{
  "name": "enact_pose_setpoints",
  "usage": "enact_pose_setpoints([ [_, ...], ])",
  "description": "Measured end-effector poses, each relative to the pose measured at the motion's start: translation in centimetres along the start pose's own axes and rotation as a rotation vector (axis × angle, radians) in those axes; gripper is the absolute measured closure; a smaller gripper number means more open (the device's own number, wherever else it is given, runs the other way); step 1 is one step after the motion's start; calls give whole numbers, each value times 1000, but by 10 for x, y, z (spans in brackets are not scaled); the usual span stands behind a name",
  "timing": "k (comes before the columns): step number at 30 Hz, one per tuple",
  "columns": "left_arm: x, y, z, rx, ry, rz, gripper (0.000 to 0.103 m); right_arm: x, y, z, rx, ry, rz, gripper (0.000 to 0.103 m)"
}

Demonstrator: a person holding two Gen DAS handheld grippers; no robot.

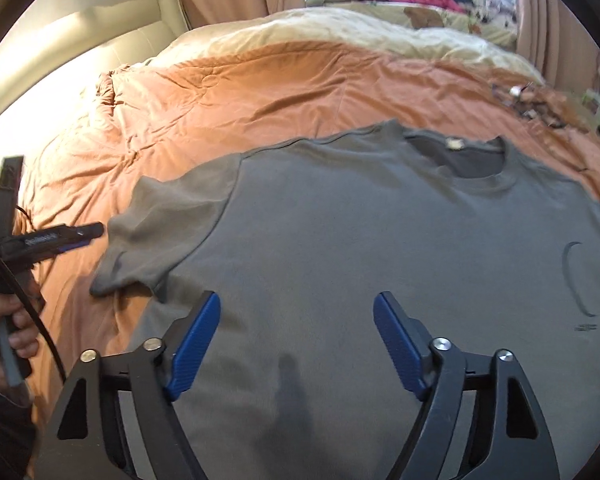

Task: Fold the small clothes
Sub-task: 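Grasp the T-shirt side edge with the left tool and lift it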

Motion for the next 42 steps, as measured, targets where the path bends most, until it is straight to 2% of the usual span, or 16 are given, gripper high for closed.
enact_pose_setpoints([
  [2,-3,3,11,1,15,-13,57,-5,1,12,7,9,9,37],
  [4,-6,1,19,17,30,-16,72,-8,4,23,-21,22,19,37],
  [5,-6,0,24,15,39,-11,75,-9,4,28,-33,30,27,39],
  [7,-8,-3,27,19,45,3,89,-11,7,39,-59,45,38,51],
  [9,-12,-5,24,19,34,14,94,-13,11,50,-94,63,47,62],
  [13,-21,-14,7,22,1,40,95,-17,17,70,-155,83,67,78],
  [18,-37,-29,-10,43,-38,56,96,-18,26,88,-209,97,81,81],
  [23,-52,-47,-29,64,-68,79,96,-16,30,116,-242,127,139,89],
  [27,-59,-66,-43,90,-79,105,96,-13,40,134,-283,150,132,89],
  [31,-58,-85,-52,107,-83,128,96,-18,31,128,-307,155,172,89],
  [33,-57,-96,-55,116,-85,142,96,-18,23,121,-283,153,184,88],
  [34,-56,-102,-56,118,-84,146,96,-18,18,118,-275,149,189,85],
  [36,-54,-115,-57,123,-79,151,96,-19,8,104,-266,129,212,64],
  [37,-52,-120,-57,126,-78,154,96,-19,0,98,-255,109,224,46],
  [38,-51,-127,-58,128,-76,158,96,-21,-4,90,-248,90,233,38],
  [42,-43,-157,-60,144,-69,185,96,-17,-28,70,-221,68,250,38],
])
Point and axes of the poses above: each gripper's, at about its wrist camera, not at the fingertips, and z roughly the way its jaws point, y to its left, x to its underside, the point moved 3 cm from there along z, roughly the way its jaws point, and after that the axes turned 3 degrees about -x, right-handed, at the moved point
